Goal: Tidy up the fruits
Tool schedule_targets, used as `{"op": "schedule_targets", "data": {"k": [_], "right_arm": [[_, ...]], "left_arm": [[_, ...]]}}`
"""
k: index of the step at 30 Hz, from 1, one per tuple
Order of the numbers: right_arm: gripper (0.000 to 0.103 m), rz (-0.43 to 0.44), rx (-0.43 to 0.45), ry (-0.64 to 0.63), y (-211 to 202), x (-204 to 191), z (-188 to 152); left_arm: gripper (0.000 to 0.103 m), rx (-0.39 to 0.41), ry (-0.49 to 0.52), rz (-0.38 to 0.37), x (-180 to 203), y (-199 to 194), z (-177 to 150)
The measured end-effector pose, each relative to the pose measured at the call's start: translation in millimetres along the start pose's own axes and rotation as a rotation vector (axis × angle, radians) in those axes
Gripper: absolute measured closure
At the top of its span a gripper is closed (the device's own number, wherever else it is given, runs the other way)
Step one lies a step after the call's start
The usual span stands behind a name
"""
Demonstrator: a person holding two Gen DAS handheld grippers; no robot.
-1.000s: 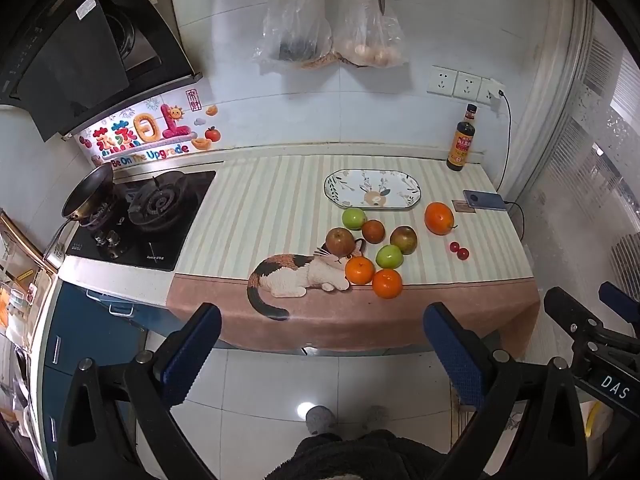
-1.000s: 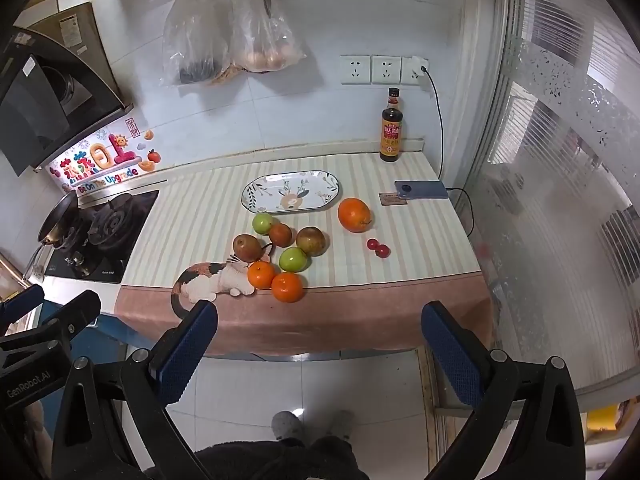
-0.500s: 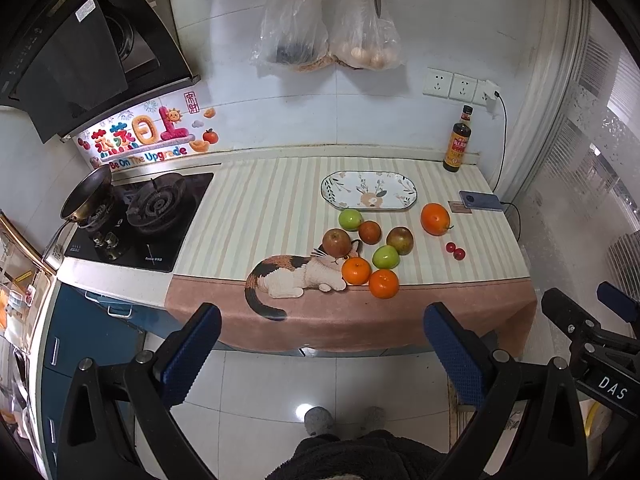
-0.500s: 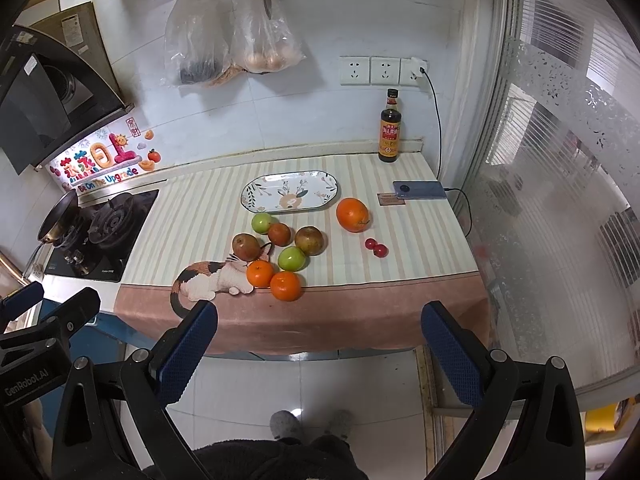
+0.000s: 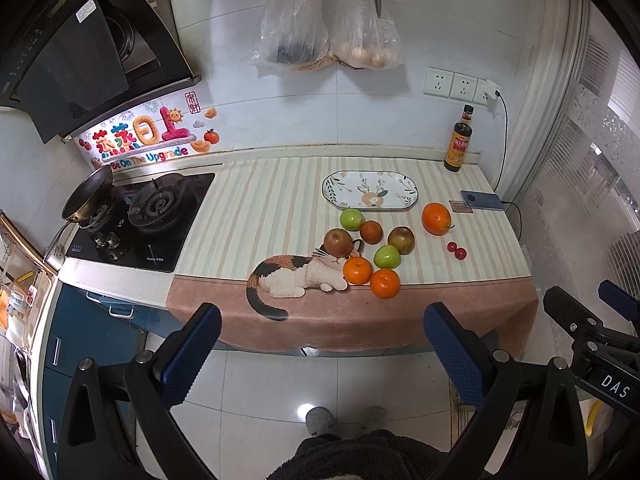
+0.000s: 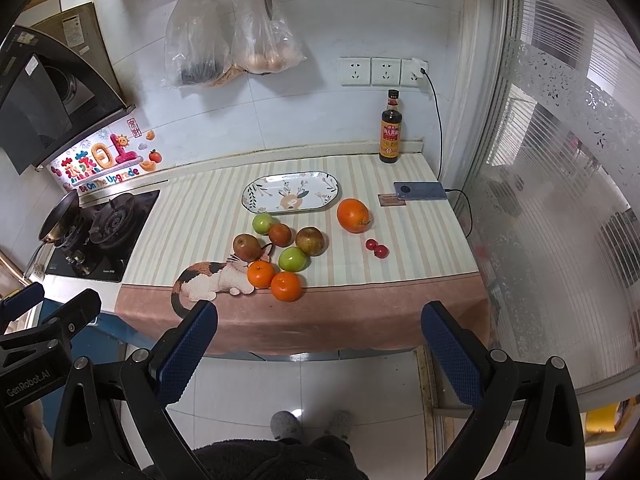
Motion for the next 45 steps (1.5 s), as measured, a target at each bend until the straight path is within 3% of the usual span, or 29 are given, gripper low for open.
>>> {"op": "schedule_targets", "data": {"k": [45], "right_arm": [[0.000,0.008,0.000,0.004,3.7,-2.7,6.7]], "left_arm": [[0.000,-0.001,0.001,0.001,1.5,-0.6,0.3]]}}
Point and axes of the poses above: each gripper's, at about its wrist camera, not at the fingertips, and y roughly the way its jaws point, x to its right, z to its top, the point moved 10 cm from there along y, roughly the way its jaws point
